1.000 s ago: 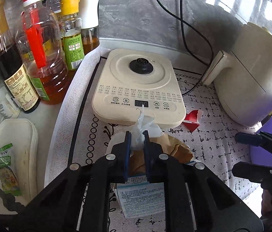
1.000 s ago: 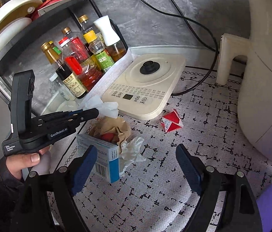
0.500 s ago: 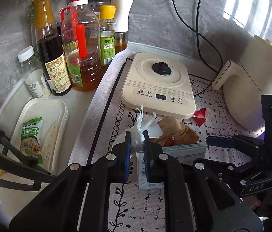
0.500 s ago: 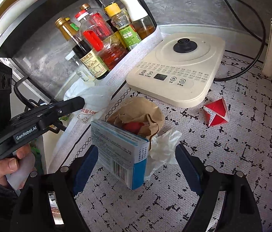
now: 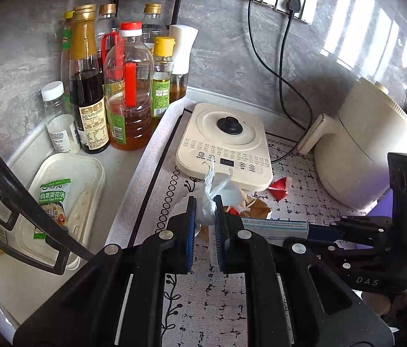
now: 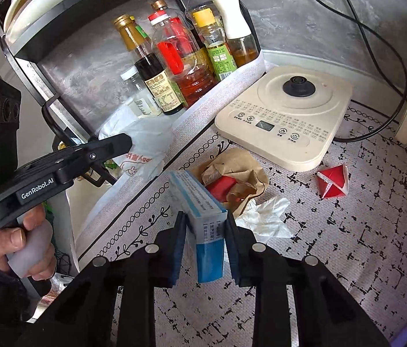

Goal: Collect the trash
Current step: 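Grasp the white tissue with the left tool while the right tool grasps the blue-white box, then carry the tissue and box over the lavender bucket and open both tools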

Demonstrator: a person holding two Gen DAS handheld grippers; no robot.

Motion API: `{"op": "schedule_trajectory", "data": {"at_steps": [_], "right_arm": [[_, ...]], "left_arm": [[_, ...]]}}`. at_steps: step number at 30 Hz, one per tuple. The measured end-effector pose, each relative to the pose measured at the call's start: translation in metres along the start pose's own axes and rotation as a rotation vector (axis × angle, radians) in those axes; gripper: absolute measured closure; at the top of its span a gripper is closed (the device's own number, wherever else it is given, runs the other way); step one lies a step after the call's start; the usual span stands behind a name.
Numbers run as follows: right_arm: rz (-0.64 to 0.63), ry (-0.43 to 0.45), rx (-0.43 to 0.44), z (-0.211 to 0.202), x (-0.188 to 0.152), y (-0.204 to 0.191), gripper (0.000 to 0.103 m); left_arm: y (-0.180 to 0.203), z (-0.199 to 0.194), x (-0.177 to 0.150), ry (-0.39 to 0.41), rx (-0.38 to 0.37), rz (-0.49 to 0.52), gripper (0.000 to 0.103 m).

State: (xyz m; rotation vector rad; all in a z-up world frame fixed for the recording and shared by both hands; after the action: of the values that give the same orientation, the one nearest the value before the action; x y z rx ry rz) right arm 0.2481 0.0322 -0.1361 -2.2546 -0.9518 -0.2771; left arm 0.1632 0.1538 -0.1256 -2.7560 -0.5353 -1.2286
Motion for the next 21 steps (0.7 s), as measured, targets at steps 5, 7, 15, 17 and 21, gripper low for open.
{"op": "schedule_trajectory", "data": {"at_steps": [5, 7, 15, 17, 21], "right_arm": [[0.025, 0.079, -0.039, -0.038, -0.012, -0.002, 0.079], [0.039, 0.123, -0.065, -0.054, -0.016, -0.001, 0.079], [0.094, 0.288, -0.170, -0.117, -0.022, 0.009, 0.079], [0.103, 0.322, -0.201, -0.134, -0.025, 0.012, 0.078], [0.121, 0.408, -0.249, -0.176, -0.030, 0.020, 0.078]], "left_arm": [[0.006, -0.012, -0.002, 0.026, -0.045, 0.007, 0.091], [0.011, -0.015, -0.003, 0.026, -0.059, 0.020, 0.091], [0.043, -0.027, 0.005, 0.043, -0.119, 0.092, 0.091], [0.055, -0.031, 0.011, 0.058, -0.137, 0.111, 0.091], [0.086, -0.038, 0.021, 0.076, -0.173, 0.166, 0.090]]}}
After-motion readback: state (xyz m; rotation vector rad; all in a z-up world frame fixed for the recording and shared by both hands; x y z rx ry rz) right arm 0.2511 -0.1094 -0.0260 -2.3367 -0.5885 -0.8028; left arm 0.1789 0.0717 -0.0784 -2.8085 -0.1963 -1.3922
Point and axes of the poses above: each gripper's, at about its wrist camera, not at the fingertips, and z roughly the way its jaws point, y to its right, x to its top, the point moved 4 cm from there along z, roughly the way its jaws point, and after that the axes turned 10 degrees about z, right-handed, at the moved point
